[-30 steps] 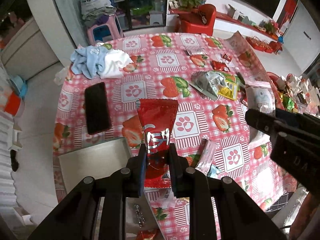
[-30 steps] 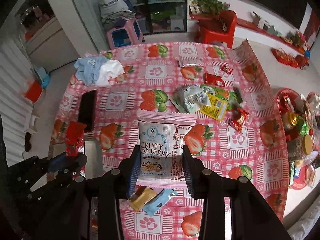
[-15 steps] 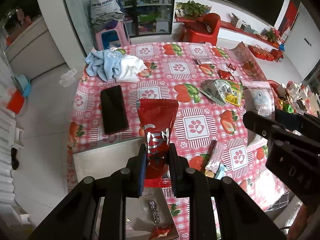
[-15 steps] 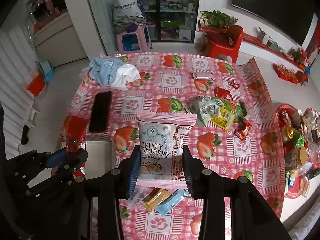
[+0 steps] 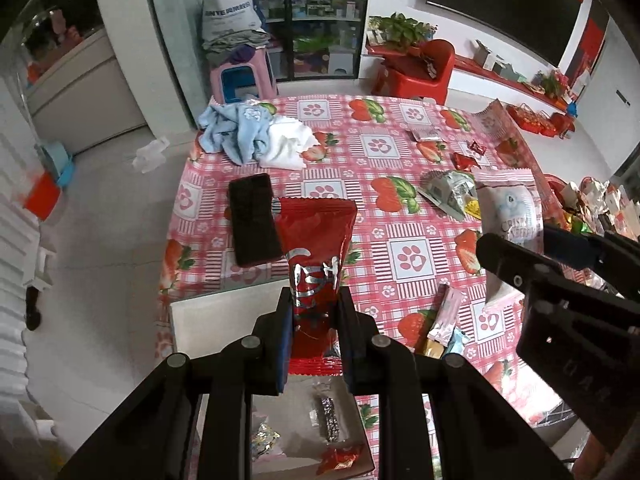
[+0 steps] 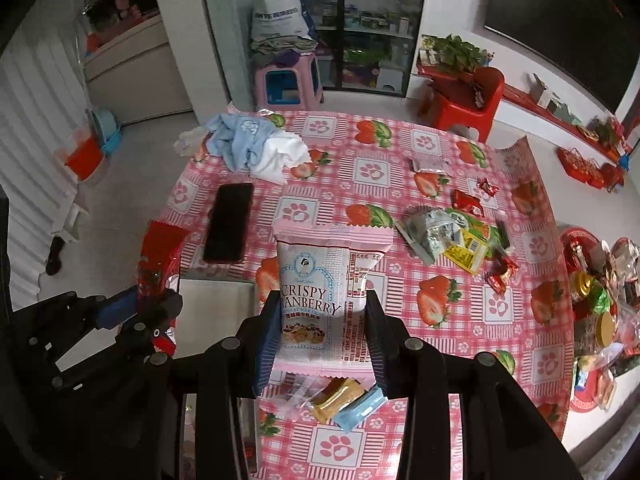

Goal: Organize snacks
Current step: 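Carry the red packet and cranberry biscuit over the white tray with both grippers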

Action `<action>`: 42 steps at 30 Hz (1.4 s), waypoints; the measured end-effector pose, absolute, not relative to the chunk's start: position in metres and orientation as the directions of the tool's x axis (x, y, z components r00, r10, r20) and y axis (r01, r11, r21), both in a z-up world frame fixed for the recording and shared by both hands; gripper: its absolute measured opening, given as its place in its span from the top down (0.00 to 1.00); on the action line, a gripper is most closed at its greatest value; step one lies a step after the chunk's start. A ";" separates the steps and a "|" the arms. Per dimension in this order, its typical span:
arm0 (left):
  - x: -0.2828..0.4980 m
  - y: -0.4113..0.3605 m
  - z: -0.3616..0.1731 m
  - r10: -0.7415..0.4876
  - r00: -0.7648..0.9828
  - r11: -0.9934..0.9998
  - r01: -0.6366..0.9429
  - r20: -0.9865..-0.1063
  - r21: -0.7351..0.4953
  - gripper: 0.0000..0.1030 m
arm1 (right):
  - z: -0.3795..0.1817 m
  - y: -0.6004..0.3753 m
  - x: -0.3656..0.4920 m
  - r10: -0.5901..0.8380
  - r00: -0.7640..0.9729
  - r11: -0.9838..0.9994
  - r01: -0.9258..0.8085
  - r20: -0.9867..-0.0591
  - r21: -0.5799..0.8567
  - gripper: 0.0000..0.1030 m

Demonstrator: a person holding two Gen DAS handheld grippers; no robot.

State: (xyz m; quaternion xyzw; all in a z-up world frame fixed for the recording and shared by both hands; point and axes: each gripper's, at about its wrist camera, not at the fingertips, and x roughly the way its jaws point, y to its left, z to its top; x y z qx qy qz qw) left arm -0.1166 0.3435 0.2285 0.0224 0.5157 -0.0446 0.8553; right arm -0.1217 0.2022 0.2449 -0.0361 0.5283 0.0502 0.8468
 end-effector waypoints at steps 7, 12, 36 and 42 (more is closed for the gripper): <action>-0.122 0.362 0.229 -0.020 0.470 0.999 0.054 -0.882 0.007 0.79 | 0.243 0.221 -0.124 0.072 0.433 0.986 -0.167 -0.898 -0.002 0.60; -0.124 0.376 0.228 0.001 0.470 1.000 0.023 -0.883 0.013 0.79 | 0.240 0.237 -0.126 0.092 0.426 0.979 -0.203 -0.900 0.003 0.60; -0.125 0.412 0.198 0.028 0.402 1.000 -0.020 -0.915 0.021 0.79 | 0.215 0.271 -0.124 0.140 0.354 0.962 -0.270 -0.925 0.042 0.60; -0.141 0.431 0.147 -0.048 0.281 0.999 0.004 -0.959 -0.048 0.79 | 0.165 0.269 -0.135 0.170 0.203 0.961 -0.251 -0.964 0.116 0.60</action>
